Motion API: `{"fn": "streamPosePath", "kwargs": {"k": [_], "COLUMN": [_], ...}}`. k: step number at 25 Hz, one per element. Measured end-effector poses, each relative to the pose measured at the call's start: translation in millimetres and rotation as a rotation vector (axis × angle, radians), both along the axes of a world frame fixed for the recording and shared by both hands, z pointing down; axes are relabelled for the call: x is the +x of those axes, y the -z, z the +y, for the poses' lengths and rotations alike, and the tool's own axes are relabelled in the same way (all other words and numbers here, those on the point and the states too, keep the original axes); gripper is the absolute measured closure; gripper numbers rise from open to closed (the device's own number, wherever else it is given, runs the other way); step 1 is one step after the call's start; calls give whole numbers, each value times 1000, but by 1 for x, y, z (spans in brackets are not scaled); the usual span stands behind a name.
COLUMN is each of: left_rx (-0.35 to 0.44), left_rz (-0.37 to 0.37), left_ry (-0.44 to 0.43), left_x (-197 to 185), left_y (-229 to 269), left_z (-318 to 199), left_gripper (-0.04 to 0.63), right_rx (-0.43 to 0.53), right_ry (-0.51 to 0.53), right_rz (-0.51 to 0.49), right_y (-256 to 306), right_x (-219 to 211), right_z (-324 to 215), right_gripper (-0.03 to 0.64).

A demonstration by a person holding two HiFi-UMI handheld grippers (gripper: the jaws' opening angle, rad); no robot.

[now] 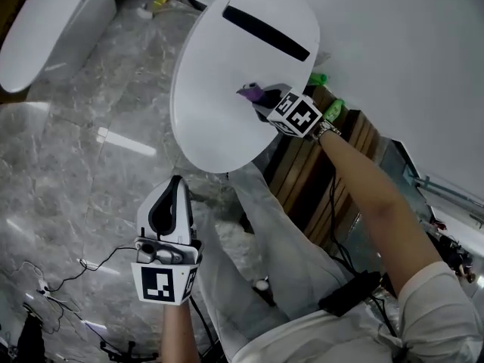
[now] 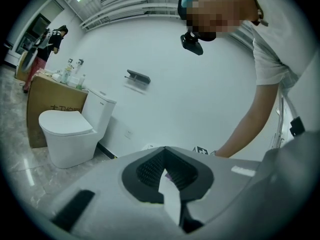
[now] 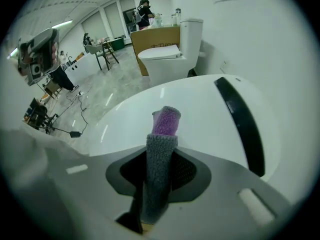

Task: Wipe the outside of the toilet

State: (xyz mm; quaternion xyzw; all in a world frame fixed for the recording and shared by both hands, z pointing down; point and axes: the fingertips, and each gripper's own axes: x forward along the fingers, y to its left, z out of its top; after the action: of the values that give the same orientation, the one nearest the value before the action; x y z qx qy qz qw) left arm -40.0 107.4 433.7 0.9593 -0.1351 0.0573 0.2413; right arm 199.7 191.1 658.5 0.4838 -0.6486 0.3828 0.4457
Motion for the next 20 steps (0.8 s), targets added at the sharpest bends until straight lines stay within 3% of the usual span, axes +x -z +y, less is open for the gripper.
{"fn": "streamPosePath", "kwargs": {"k": [6, 11, 15, 20], "left_rx": [-22, -16, -11, -12], "left_rz": [1, 29, 38, 16], "left_ry": [36, 56, 68, 73], "left_x": [107, 201, 251, 280], "left_y": [8, 20, 28, 24], "left_z": [11, 3, -6, -14], "left_gripper": [591, 591, 591, 591], "right_rx": [12, 38, 52, 58], "right_ry": [52, 60, 36, -2], "right_rz": [113, 209, 296, 405], "right_y": [29, 50, 54, 52], "right_x": [165, 279, 345, 390], "right_z": [-18, -56, -83, -107], "right_gripper": [520, 520, 520, 520]}}
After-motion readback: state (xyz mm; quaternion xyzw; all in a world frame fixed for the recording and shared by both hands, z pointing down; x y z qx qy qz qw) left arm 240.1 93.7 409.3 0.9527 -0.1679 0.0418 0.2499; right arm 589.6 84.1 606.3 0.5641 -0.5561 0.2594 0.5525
